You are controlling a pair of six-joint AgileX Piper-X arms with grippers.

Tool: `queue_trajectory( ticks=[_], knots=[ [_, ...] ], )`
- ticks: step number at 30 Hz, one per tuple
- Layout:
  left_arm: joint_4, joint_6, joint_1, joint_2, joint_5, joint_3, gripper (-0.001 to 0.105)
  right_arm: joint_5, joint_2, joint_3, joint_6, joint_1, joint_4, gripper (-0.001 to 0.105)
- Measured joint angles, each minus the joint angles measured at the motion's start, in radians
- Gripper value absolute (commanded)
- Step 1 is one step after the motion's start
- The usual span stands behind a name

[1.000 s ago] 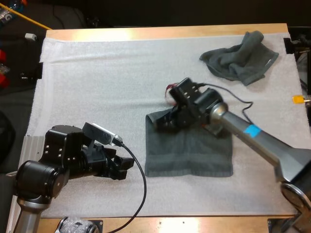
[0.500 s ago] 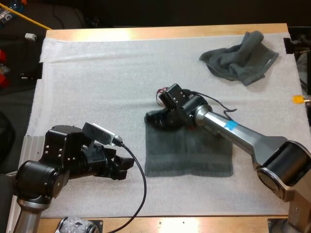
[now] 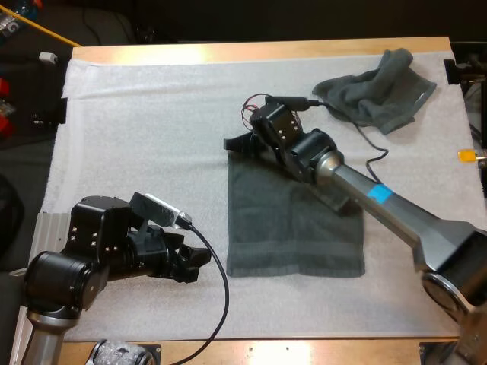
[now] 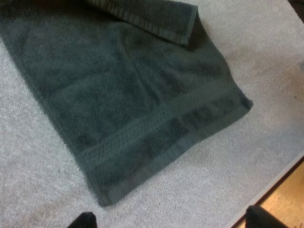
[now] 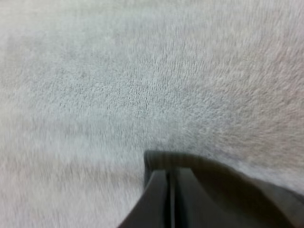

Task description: Pick towel from pile, fold and stack

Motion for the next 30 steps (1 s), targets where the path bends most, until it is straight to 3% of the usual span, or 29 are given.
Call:
queue_trajectory(
  ticks=[9,17,23,30],
  knots=[
    [0.000,0.000,0.000,0.000,0.000,0.000,0.060,0.004,-0.133,0.000,-0.186,0.000,0.365,0.000],
    [0.000,0.000,0.000,0.000,0.000,0.000,0.060,0.006,-0.158,0.009,-0.293,-0.004,0.654,0.000],
    [0.000,0.000,0.000,0.000,0.000,0.000,0.060,-0.041,-0.158,0.102,-0.325,-0.084,0.673,0.000],
    [0.000,0.000,0.000,0.000,0.000,0.000,0.060,-0.098,-0.158,0.231,-0.325,-0.174,0.598,0.000]
  ],
)
